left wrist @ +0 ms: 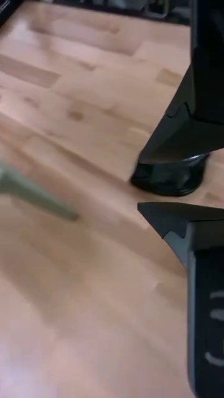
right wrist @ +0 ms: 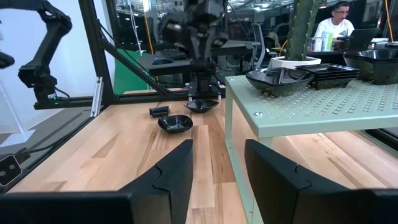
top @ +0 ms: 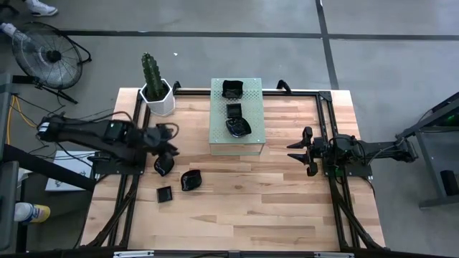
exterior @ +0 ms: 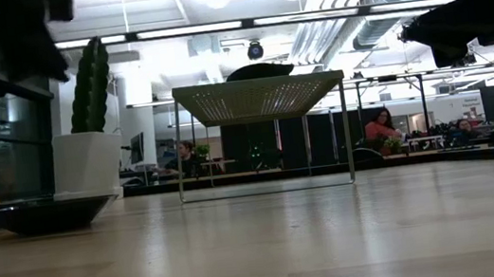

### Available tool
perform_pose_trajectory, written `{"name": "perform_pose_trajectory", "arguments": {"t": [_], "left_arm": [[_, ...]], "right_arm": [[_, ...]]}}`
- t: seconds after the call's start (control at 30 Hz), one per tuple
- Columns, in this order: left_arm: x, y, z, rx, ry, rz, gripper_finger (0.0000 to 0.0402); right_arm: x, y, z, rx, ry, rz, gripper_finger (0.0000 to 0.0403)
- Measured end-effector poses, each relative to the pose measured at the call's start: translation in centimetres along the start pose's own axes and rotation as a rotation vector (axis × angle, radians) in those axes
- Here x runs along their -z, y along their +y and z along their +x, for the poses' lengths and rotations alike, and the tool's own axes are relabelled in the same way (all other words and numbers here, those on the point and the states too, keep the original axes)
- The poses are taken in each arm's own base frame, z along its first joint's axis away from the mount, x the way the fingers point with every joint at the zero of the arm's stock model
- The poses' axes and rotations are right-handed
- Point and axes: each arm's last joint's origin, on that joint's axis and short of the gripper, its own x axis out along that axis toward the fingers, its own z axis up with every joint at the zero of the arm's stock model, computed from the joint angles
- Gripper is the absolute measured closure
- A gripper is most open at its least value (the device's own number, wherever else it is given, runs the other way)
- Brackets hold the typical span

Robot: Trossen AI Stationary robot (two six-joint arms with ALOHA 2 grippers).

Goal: Pick & Place Mini shaped plates
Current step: Stack the black square plate on top of the black square plate on the shelf

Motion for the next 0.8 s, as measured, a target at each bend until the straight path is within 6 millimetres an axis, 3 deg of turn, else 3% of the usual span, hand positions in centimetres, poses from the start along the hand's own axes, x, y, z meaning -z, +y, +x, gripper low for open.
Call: {"name": "perform_pose_trajectory", "arguments": {"t": [0.57,0.8], "left_arm": [[6.8,-1.0,2.2,0.146,0.365,0.161,0.0294],[8.8,-2.8,3.6,0.128,0.466,0.208,0.0294]], "right_arm": [[0.0,0.0,0.0,0.000,0.000,0.000,0.0263],[0.0,0.0,0.0,0.000,0.000,0.000,0.0263]]}}
